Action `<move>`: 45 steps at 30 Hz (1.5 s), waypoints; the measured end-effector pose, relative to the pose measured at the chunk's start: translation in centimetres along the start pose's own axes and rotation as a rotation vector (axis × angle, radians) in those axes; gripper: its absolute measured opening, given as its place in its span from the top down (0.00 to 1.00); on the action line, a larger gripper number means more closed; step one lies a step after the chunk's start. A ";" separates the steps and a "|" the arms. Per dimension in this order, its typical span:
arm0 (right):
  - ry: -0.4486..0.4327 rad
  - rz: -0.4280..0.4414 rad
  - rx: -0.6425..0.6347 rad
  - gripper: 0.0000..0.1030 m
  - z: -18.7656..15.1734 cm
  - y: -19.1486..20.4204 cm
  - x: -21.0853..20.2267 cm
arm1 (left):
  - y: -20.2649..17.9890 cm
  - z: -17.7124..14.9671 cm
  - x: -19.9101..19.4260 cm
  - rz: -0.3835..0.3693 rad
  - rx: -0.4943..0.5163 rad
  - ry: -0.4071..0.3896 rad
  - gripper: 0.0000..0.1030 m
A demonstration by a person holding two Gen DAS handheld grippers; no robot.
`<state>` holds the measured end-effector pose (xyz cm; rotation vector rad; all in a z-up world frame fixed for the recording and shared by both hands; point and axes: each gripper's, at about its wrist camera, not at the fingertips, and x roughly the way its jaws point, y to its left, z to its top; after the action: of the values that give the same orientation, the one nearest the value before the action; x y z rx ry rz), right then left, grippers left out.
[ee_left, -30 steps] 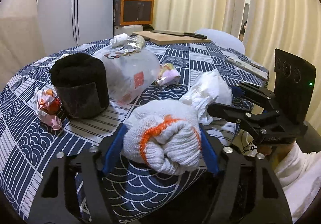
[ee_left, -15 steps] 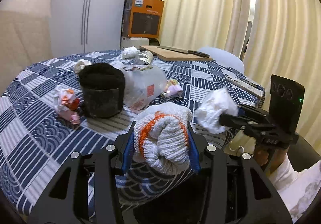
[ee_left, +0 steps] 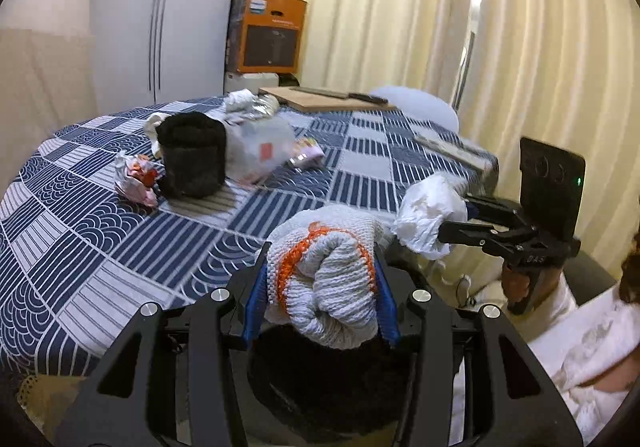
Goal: Collect trash
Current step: 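Carry glove and tissue to the black bin and open both tools, then grasp the clear plastic jar with the right tool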
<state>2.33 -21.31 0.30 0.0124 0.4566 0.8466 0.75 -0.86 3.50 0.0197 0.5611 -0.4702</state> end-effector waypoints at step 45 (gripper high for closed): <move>0.050 -0.223 0.062 0.11 3.1 -1.4 3.8 | 5.3 -0.5 0.1 0.258 -0.208 -0.128 0.06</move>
<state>6.77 -18.94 1.40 -0.0026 0.5212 0.6142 2.90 3.91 2.43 -0.1344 0.4713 -0.1594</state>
